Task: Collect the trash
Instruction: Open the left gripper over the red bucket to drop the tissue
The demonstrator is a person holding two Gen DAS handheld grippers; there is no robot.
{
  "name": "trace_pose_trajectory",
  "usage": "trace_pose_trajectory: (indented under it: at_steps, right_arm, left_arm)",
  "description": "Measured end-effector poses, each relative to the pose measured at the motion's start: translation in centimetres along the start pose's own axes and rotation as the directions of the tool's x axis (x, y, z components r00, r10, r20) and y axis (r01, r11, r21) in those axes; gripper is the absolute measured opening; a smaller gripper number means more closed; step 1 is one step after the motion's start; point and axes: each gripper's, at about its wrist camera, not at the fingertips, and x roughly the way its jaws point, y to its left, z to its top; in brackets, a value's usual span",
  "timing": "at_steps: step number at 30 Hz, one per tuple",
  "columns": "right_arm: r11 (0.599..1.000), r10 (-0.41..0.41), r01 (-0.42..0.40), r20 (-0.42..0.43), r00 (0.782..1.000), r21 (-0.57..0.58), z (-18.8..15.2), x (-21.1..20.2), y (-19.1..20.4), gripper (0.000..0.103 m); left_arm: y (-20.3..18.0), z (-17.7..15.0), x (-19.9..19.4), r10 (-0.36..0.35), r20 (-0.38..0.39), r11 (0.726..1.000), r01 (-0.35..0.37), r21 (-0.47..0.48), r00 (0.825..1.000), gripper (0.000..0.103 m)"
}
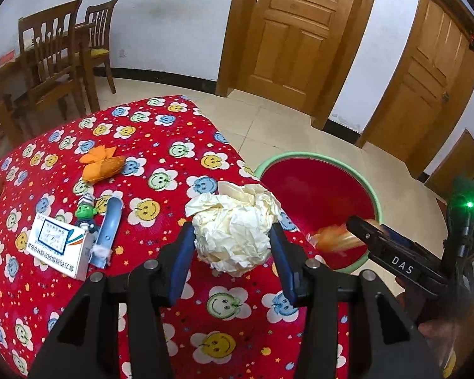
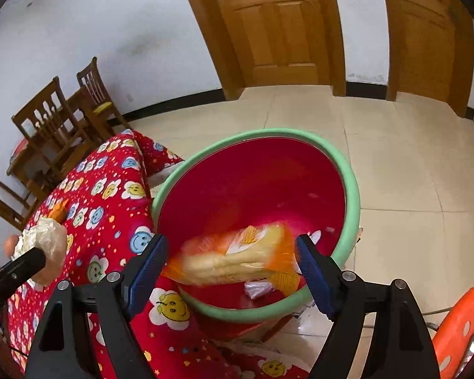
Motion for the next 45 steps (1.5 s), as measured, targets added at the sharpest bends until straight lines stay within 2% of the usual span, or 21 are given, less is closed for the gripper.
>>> trace_pose_trajectory:
  at_steps: [6, 14, 27, 34, 45]
  right_arm:
    - [1.000, -0.005, 0.005, 0.030, 1.000, 0.011, 0.3, -1.3, -0.7, 0.084]
    - [0.998, -0.055, 0.052, 0.060, 0.997, 0.043, 0.4, -3.1, -2.5, 0.084]
    - [0.988, -0.088, 0.080, 0.055, 0.995, 0.131, -0.2, -4.2, -6.3, 0.084]
    - [0.982, -0.105, 0.095, 0.053, 0.993, 0.165, -0.3, -4.5, -7.8, 0.084]
    - [0.985, -0.077, 0.068, 0.052, 0.996, 0.156, -0.7, -5.0, -7.1, 0.084]
  left_arm:
    - [-1.0, 0.4, 0.8, -0.014, -0.009, 1.000, 0.014, 0.024, 1.000, 0.048]
    - [-3.6, 0.9, 2.1, -0.047, -0.021, 0.996, 0.049, 0.077, 0.999, 0.048]
    - [-7.9, 1.1, 5.7, -0.077, -0.069, 0.982, 0.087, 0.166, 0.995, 0.049]
    - [-9.3, 1.2, 6.4, -0.055, -0.057, 0.976, 0.066, 0.206, 0.997, 0.065]
    - [-8.4, 0.8, 5.2, -0.047, -0.053, 0.983, 0.056, 0.175, 0.997, 0.065]
